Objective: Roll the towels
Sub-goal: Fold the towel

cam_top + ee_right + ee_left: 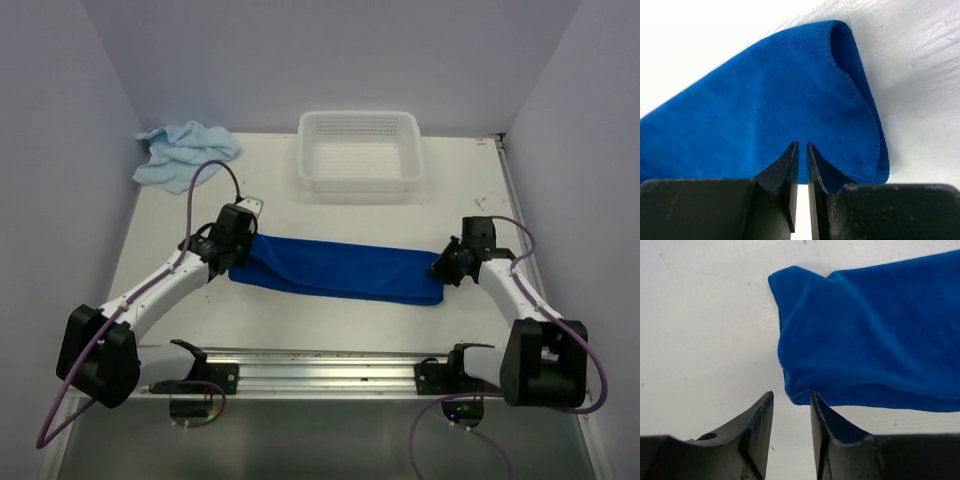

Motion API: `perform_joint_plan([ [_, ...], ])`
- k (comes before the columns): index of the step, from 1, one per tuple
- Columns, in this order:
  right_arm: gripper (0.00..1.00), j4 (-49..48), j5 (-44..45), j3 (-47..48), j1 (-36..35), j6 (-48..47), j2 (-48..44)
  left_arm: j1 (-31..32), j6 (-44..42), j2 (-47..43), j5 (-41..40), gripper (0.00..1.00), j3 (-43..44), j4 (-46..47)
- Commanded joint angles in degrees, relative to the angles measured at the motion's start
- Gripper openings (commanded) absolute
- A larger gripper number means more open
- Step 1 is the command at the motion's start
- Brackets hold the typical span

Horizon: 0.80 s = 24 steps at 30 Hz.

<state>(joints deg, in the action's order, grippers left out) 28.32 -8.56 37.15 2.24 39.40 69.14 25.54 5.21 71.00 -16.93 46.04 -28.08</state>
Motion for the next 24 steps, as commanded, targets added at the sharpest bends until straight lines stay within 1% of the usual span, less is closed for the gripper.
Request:
perform_joint_plan([
  [1, 0.17, -1.9, -0.8, 0.2, -0.2, -0.9, 0.8, 0.2, 3.3, -2.0, -5.9, 0.40, 1.6, -2.2],
  [3, 0.17, -1.9, -0.7, 0.6, -0.2, -0.9, 1.1, 0.3, 4.0, -3.3, -7.1, 0.48, 1.6, -2.3],
  [4, 0.18, -1.8, -0.6, 0.7, -0.2, -1.0, 1.3, 0.3, 4.5, -4.8, -7.6, 0.49, 1.9, -2.5],
  [7, 0.19, -1.2, 0.0, 1.3, -0.2, -1.4, 1.2, 0.3, 6.6, -8.3, -9.7, 0.54, 4.3, -3.3],
  [10, 0.22, -0.5, 0.7, 2.0, -0.2, -1.8, 0.8, 0.2, 7.2, -11.9, -11.4, 0.65, 6.5, -1.7],
  [11, 0.22, -0.2, 0.8, 2.4, -0.2, -2.0, 0.7, 0.2, 7.2, -12.4, -11.4, 0.68, 6.7, -0.9],
  [13, 0.23, 0.2, 1.2, 2.9, -0.1, -2.3, 0.6, 0.2, 7.5, -12.2, -8.8, 0.75, 6.5, 3.4],
  [14, 0.24, 0.4, 1.3, 3.5, -0.2, -2.4, 0.6, 0.0, 8.4, -11.5, -7.6, 0.81, 6.3, 4.8],
  [16, 0.26, 1.1, 1.7, 4.2, -0.2, -2.7, 0.7, -1.4, 11.5, -7.6, -1.1, 0.81, 6.5, 7.7],
  [17, 0.26, 1.4, 2.2, 5.0, -0.1, -3.0, 0.7, -3.8, 12.5, -6.2, 2.0, 0.77, 6.7, 8.6],
  [18, 0.27, 1.9, 2.6, 5.4, -0.1, -3.2, 0.7, -5.2, 13.8, -3.5, 6.9, 0.76, 6.7, 10.7],
  [19, 0.26, 2.1, 2.8, 5.7, -0.1, -3.6, 0.7, -6.6, 16.3, -2.3, 9.1, 0.74, 6.4, 12.2],
  [20, 0.26, 2.3, 3.2, 6.4, 0.0, -3.6, 0.8, -9.4, 17.0, -1.1, 11.3, 0.70, 6.2, 13.8],
  [21, 0.26, 2.5, 3.3, 6.6, -0.1, -3.6, 0.9, -10.7, 17.6, 1.3, 15.2, 0.69, 6.0, 16.4],
  [23, 0.25, 2.5, 3.4, 7.1, 0.0, -3.8, 1.2, -14.0, 19.4, 3.9, 18.9, 0.65, 6.3, 18.1],
  [24, 0.25, 2.4, 3.2, 7.2, 0.0, -3.7, 1.7, -15.0, 20.0, 6.2, 22.6, 0.64, 6.8, 19.4],
])
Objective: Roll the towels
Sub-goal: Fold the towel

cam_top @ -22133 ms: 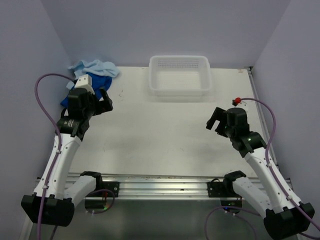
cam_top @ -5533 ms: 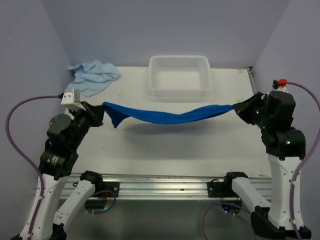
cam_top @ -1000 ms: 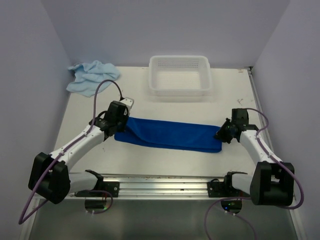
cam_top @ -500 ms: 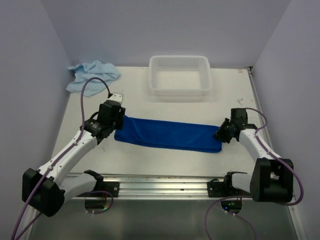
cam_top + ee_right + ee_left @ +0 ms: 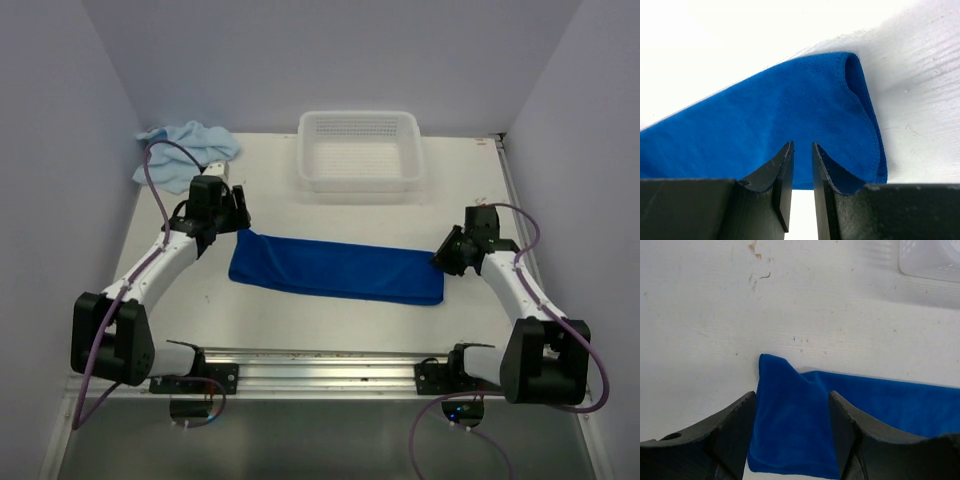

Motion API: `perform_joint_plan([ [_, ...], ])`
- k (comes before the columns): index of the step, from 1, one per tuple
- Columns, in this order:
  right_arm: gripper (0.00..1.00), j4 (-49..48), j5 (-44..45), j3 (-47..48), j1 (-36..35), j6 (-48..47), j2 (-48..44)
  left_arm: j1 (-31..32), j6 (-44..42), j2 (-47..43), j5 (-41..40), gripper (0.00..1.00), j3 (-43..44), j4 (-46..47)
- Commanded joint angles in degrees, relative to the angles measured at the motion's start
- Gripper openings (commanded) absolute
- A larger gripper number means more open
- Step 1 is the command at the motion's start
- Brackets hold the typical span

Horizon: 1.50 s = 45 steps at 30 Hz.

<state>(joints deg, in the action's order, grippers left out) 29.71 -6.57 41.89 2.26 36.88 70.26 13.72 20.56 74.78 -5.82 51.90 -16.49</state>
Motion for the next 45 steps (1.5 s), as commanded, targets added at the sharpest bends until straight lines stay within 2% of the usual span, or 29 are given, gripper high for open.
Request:
perform_joint_plan([
  [1, 0.24, 0.9, 1.0, 2.6, -0.2, -1.2, 0.9, -5.2, 6.0, 3.6, 13.2, 0.62, 0.9, 8.6],
  [4, 0.23, -0.1, 0.4, 2.3, -0.1, -1.1, 2.4, -8.2, 8.4, 7.4, 19.0, 0.59, 0.4, 11.4],
  [6, 0.22, -0.9, 0.3, 1.8, -0.1, -1.1, 3.1, -10.5, 9.1, 9.6, 22.2, 0.54, -0.9, 14.0],
  [9, 0.21, -2.0, 0.3, 1.2, -0.2, -1.1, 4.5, -12.3, 9.6, 12.4, 23.8, 0.47, -1.8, 15.5],
  [19, 0.18, -3.3, 1.6, 0.3, -0.1, -1.0, 9.6, -12.9, 9.7, 19.6, 21.7, 0.38, -3.2, 18.9],
  [27, 0.17, -2.5, 3.5, 0.7, -0.2, -1.6, 12.9, -13.7, 9.8, 21.8, 19.2, 0.38, -4.7, 20.2],
  [38, 0.17, -3.0, 3.2, 1.0, -0.2, -2.3, 14.2, -13.7, 11.8, 25.0, 21.5, 0.33, -4.7, 24.0],
  [42, 0.17, -3.0, 3.4, 0.7, -0.2, -2.6, 14.4, -13.7, 11.5, 25.3, 21.8, 0.21, -4.6, 24.0],
  [43, 0.17, -3.1, 3.5, 0.6, -0.1, -2.6, 14.4, -13.7, 11.1, 25.3, 21.8, 0.11, -4.4, 23.9],
  [45, 0.17, -2.9, 3.7, 0.5, -0.2, -2.7, 14.4, -13.7, 10.5, 25.5, 21.8, 0.01, -4.1, 23.1],
])
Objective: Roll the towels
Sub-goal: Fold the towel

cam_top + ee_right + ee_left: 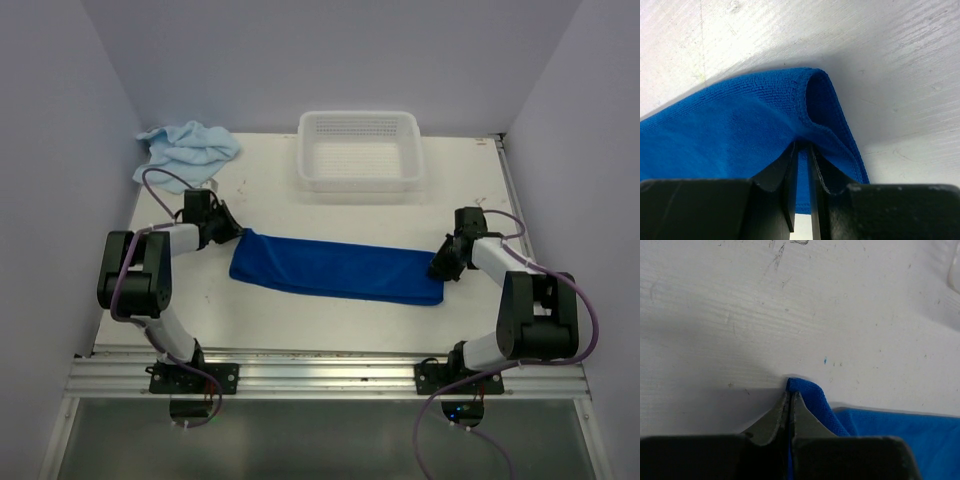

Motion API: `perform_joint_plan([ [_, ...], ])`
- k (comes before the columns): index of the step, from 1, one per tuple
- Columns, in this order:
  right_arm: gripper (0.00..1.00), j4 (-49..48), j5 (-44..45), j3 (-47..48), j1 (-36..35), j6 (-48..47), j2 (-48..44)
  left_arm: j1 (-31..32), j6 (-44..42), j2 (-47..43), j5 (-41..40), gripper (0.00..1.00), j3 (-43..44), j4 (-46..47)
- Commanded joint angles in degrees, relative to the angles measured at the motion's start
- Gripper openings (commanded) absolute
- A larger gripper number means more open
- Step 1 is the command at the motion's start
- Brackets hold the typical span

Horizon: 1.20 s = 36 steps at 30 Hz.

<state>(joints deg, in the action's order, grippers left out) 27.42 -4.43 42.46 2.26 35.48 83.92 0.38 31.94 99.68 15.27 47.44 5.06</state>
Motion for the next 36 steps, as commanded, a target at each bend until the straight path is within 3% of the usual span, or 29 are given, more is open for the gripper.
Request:
perform_joint_plan([
  [1, 0.17, -0.5, 1.6, -0.1, -0.2, -1.3, 0.5, -0.4, -1.8, 0.4, 0.6, 0.00, 0.4, 1.3],
  [10, 0.17, 1.7, 4.3, 1.0, -0.2, -1.5, 1.1, -0.4, -10.1, -8.3, -14.1, 0.00, 4.7, -12.5],
  [24, 0.15, -0.3, 3.6, 0.0, -0.2, -1.2, 1.9, -0.3, -10.7, -7.0, -15.0, 0.00, -0.3, -11.6],
  [33, 0.16, -1.0, -3.6, 2.7, -0.2, -0.9, -0.3, -0.3, -10.6, -14.1, -17.2, 0.48, 6.6, -15.7],
  [34, 0.17, -1.1, -5.3, 3.2, -0.2, -0.9, -1.8, -0.3, -10.9, -15.0, -16.9, 0.60, 8.0, -16.3],
  [36, 0.22, 0.3, -6.6, 4.1, -0.2, -1.1, -3.1, -0.3, -11.2, -18.3, -14.5, 0.65, 8.5, -17.0],
])
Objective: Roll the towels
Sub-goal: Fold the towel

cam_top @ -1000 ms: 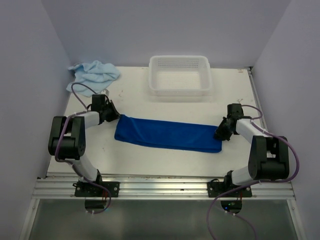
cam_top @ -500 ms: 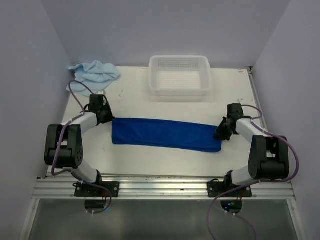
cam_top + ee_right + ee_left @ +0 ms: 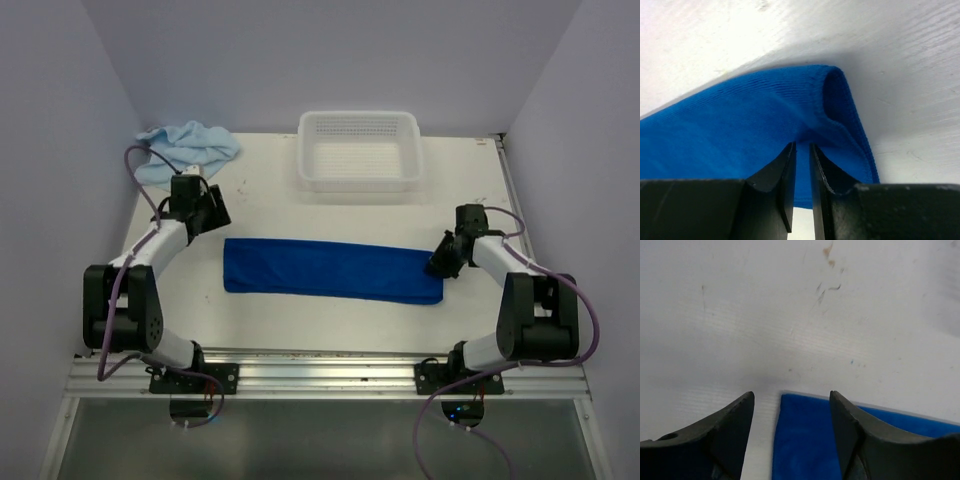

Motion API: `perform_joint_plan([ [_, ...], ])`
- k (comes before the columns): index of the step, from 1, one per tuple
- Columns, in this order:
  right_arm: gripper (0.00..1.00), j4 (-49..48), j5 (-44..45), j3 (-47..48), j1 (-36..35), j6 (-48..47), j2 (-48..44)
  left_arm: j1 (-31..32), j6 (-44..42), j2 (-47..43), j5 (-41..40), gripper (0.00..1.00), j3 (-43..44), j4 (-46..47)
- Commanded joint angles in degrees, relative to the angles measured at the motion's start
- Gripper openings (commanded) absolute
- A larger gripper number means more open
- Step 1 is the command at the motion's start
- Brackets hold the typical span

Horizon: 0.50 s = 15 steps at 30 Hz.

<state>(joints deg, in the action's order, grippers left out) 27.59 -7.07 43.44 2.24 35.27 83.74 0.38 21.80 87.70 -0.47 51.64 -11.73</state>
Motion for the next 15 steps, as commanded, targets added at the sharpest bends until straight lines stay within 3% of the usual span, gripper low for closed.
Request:
perform_joint_plan([
  [1, 0.24, 0.9, -4.5, 4.2, -0.2, -1.4, -3.8, -0.3, -0.5, -7.4, 2.8, 0.67, 3.8, -0.4],
  [3, 0.32, 3.7, -4.8, 5.1, -0.2, -2.0, -6.0, -0.4, 1.0, -10.1, 8.8, 0.64, 2.0, -0.1],
  [7, 0.38, 7.6, -3.6, 5.7, -0.2, -2.9, -10.2, -0.4, 7.2, -16.2, 18.0, 0.40, -7.8, 2.5],
  [10, 0.39, 9.1, -3.4, 4.7, -0.2, -2.8, -13.2, -0.3, 9.7, -25.4, 15.3, 0.38, -17.7, 0.3],
  [15, 0.39, 9.8, -3.8, 3.2, -0.2, -2.8, -15.0, -0.3, 13.0, -33.6, 7.8, 0.33, -24.1, -3.3],
])
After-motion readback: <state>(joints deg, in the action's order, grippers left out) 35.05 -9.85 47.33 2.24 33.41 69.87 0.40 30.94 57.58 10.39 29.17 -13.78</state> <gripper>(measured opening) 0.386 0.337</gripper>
